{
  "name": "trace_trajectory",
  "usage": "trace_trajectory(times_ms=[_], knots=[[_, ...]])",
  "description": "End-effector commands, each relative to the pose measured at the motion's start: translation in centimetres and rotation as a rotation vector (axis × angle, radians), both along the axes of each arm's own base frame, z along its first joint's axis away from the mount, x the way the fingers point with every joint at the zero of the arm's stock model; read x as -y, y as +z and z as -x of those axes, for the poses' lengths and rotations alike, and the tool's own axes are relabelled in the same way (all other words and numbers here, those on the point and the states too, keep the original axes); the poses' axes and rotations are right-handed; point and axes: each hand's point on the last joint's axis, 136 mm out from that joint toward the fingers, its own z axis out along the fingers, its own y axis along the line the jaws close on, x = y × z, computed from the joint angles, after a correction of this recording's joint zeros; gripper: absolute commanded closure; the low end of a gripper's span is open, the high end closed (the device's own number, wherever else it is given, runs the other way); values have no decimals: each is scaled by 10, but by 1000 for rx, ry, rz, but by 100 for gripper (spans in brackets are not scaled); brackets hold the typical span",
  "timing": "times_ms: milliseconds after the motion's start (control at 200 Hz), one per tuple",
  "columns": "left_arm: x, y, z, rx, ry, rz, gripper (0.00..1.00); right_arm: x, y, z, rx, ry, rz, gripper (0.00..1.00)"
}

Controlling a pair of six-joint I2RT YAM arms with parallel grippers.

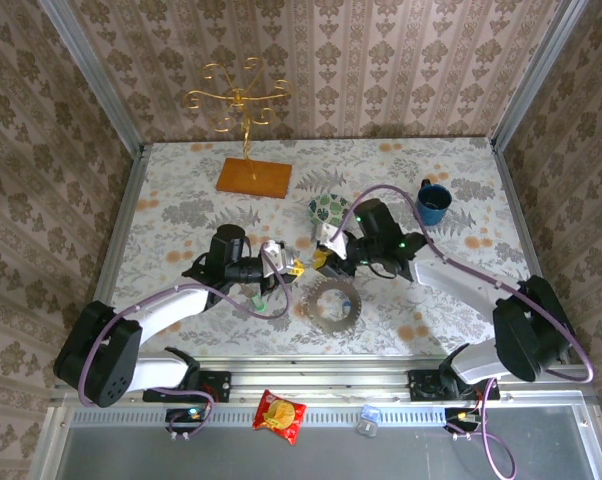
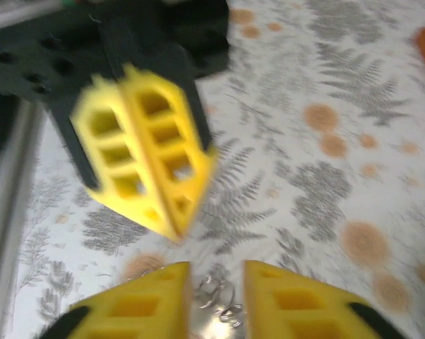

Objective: Put the keys on the keyring

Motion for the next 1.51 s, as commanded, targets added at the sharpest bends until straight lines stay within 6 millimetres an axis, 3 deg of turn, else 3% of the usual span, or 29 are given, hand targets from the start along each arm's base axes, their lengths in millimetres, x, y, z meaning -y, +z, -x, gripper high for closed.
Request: trace_trajectory(times_ms=[0,65,185,295,395,525,630,745,945,1180,1340,1500], knots=[[0,0,-2,4,10,-4,100,23,15,-25,-2,-263,-43,69],[-1,5,-10,13,59,12,84,37,15,-30,-96,-425,-63,65],[-2,18,-23,14,145,63,69,72,-2,-18,-333,-743,-64,64],[-1,21,-35,-43,244,81,64,110,-31,13,-537,-1020,-11,63],[9,19,-33,-93,273,66,61,136,-59,52,-746,-1215,35,61],[20,5,-27,-214,362,18,56,124,-86,97,-1007,-1209,45,61],[27,-6,-8,-271,401,3,54,115,-100,126,-1032,-1158,136,61],[28,-8,-3,-428,499,54,54,108,-116,144,-1040,-1123,211,61],[24,-16,-4,-526,608,87,54,93,-134,141,-987,-1077,288,69],[24,-9,-5,-467,598,71,54,103,-139,134,-895,-1100,369,85],[21,-6,-4,-421,580,55,54,97,-128,128,-865,-1059,343,100],[12,-1,-2,-319,567,25,54,81,-105,115,-802,-958,343,100]])
